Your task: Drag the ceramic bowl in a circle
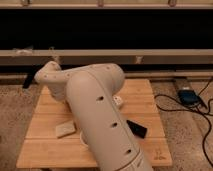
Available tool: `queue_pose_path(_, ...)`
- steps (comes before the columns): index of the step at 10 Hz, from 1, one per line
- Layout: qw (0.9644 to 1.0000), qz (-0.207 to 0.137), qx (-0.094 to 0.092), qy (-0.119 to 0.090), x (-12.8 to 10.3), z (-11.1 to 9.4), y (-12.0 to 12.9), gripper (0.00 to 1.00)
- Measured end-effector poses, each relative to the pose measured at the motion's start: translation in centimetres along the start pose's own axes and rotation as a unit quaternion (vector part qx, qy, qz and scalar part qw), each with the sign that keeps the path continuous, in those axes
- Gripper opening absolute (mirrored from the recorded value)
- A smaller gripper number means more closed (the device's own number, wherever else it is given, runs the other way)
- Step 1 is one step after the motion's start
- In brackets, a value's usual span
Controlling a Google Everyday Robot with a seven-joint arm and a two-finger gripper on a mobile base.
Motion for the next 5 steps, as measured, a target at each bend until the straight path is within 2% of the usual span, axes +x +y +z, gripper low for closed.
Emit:
queue_pose_path(3, 0.9991, 0.026, -0.015, 0.029, 3.7, 0.4, -1.0, 0.00)
queue_pose_path(5, 0.9985, 0.007, -0.019, 0.051, 4.6, 0.3, 0.9, 0.00)
